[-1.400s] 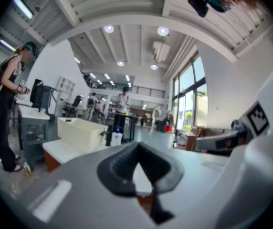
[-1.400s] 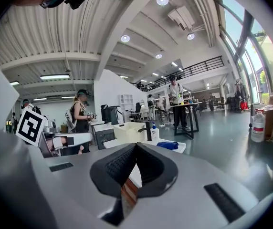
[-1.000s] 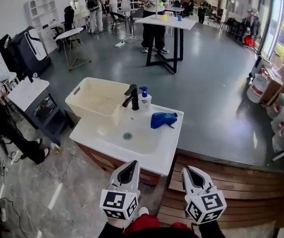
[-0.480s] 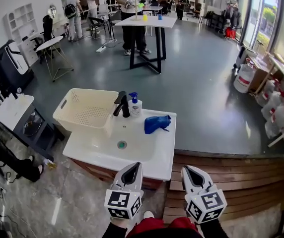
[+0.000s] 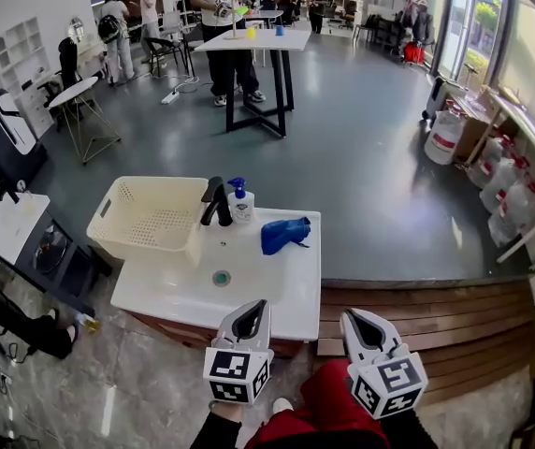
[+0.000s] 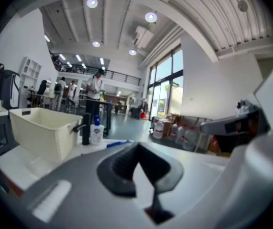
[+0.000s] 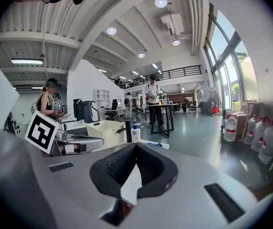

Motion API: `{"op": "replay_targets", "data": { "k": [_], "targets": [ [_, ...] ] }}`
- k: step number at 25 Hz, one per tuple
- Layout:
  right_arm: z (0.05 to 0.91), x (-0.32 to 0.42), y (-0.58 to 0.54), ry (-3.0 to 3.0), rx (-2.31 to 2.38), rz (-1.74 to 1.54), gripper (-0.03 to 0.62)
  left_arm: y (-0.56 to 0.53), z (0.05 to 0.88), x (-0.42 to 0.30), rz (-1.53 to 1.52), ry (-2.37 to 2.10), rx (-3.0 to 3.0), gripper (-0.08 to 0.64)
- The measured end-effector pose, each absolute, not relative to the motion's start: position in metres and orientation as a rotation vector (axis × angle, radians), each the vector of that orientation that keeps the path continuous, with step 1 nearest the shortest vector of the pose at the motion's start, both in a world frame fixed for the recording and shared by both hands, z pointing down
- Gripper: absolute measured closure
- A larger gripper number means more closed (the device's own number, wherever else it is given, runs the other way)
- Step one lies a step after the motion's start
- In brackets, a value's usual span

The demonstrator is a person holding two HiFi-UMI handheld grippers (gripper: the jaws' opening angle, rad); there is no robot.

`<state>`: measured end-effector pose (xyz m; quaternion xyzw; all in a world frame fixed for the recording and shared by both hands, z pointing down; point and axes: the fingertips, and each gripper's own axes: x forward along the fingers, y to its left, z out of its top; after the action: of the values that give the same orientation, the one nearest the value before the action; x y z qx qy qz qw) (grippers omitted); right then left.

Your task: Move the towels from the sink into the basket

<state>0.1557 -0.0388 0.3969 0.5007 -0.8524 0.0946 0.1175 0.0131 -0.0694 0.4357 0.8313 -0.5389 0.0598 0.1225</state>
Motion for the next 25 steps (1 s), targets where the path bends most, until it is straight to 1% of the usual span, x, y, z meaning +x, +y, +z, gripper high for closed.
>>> {"op": "replay_targets", "data": {
  "k": [5,11,25],
  "targets": [
    [0.393,0.160,-0.043,-2.472,1.493,0.268,0.584,-0.083,0.433,0.019,0.221,-1.541,2.465,0.555],
    [0.390,0.166,-0.051,-2.457,1.523,0.265,0.584,-0.106,0.438,0.024,0.292,-1.513,2.494,0.538],
    [0.404,0.173,-0.094,-2.431,1.511,0.299,0.584,-0.171,0.462,0.041,0.481,-1.472,2.505,0.457]
  ]
}}
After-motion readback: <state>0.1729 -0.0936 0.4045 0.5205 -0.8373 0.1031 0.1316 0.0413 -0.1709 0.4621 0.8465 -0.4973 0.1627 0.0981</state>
